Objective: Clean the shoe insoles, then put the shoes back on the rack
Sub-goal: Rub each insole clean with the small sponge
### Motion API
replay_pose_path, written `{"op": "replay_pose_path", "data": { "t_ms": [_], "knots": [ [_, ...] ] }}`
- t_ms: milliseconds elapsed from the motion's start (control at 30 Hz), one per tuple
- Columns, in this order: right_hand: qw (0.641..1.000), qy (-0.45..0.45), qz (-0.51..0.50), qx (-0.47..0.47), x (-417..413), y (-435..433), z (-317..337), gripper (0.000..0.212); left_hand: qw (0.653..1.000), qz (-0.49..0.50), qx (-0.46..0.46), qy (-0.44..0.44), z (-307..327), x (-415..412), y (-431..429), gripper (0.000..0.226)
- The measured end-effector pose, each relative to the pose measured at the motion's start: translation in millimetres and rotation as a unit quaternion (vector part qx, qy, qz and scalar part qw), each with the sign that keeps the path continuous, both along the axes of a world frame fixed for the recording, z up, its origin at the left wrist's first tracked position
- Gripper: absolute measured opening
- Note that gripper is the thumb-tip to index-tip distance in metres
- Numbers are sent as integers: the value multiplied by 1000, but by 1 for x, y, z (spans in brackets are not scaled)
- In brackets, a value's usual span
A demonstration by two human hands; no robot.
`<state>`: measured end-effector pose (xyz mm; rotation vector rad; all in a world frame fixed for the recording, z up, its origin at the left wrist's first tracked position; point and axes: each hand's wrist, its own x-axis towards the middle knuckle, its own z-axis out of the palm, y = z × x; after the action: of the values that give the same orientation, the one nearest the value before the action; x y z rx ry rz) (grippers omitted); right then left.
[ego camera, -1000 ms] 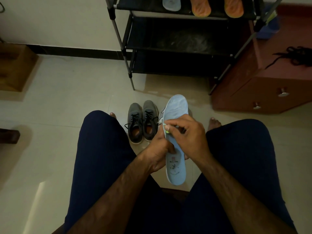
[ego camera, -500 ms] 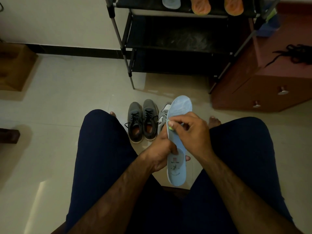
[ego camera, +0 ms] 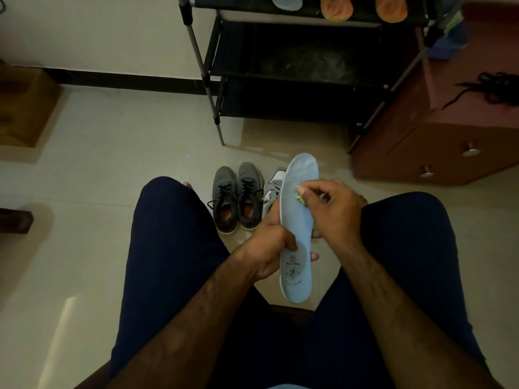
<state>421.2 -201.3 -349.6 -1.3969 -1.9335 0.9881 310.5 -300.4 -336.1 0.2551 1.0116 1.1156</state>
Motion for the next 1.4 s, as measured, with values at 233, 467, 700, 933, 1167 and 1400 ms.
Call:
{"op": "replay_pose_path", "data": {
  "t_ms": [233, 467, 700, 933, 1167, 1400],
  "knots": [
    [997, 3, 71, -4, 0, -12, 1, 8, 1000, 10, 6, -2, 1, -2, 0, 103],
    [997, -10, 72, 10, 2, -9, 0, 8, 1000, 8, 1, -3, 3, -3, -1, 103],
    [999, -44, -5, 31, 4, 4, 1, 4, 1000, 12, 7, -6, 2, -3, -1, 103],
    [999, -10, 52, 2, -3, -6, 1, 6, 1000, 19, 9, -9, 2, -2, 0, 104],
    [991, 16, 131, -1, -10, -16, 3, 9, 1000, 11, 22, -10, -1, -1, 1, 105],
    [988, 32, 153, 10, -11, -14, 2, 11, 1000, 19, 23, 3, 1, -1, 2, 94]
  ]
}}
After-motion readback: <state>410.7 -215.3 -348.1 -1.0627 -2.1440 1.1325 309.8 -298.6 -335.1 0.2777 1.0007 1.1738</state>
